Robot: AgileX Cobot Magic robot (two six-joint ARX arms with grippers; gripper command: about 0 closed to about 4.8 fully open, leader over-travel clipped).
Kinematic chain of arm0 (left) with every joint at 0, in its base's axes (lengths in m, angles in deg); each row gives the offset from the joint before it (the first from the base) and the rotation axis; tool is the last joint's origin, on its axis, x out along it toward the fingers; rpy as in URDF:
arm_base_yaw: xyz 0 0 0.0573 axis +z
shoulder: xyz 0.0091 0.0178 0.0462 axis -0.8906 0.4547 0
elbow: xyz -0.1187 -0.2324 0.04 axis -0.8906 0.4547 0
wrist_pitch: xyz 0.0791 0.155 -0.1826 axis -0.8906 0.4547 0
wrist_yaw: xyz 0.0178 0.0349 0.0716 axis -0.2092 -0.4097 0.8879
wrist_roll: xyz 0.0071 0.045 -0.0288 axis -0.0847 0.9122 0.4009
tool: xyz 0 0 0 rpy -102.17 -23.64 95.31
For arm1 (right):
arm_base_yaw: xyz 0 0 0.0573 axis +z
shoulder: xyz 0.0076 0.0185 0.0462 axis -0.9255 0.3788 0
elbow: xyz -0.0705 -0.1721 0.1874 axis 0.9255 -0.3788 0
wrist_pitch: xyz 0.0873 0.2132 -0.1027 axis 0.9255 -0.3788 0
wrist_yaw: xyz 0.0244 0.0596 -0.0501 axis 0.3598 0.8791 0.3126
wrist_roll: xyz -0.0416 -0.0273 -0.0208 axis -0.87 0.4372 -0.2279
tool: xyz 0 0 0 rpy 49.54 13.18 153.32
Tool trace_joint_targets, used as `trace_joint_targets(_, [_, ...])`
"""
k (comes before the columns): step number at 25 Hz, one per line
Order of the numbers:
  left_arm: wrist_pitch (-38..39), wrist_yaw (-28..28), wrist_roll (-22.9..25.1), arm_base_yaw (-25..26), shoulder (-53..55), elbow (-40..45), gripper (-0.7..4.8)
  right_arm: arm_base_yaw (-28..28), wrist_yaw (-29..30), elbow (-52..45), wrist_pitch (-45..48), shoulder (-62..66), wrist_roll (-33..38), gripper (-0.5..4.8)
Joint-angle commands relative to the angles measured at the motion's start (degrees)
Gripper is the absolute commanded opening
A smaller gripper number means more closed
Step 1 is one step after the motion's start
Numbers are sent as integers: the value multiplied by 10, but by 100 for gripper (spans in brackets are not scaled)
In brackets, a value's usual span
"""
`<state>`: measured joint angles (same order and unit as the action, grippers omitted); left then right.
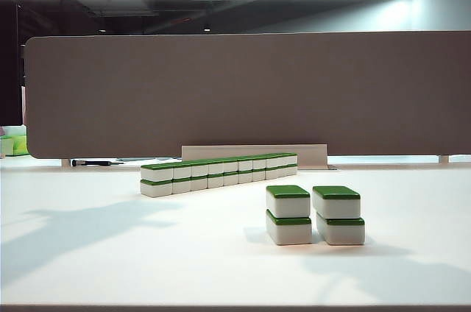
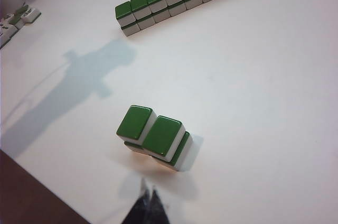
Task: Take a mahjong tile from the mahjong wall and then place it on the table close to you.
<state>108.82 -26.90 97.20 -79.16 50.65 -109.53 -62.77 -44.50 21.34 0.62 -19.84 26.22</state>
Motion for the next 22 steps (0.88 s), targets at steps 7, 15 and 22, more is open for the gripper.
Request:
trace_joint_targets(7, [-148, -1, -56, 80, -248, 313, 49, 0, 3, 3, 6, 0, 0, -1])
trace_joint_targets(15, [-177, -1, -125, 146, -459, 513, 49, 0, 3, 3, 6, 0, 0, -1])
trace_joint_targets(22, [-177, -1, -138, 151, -516, 563, 49, 0, 3, 3, 6, 0, 0, -1])
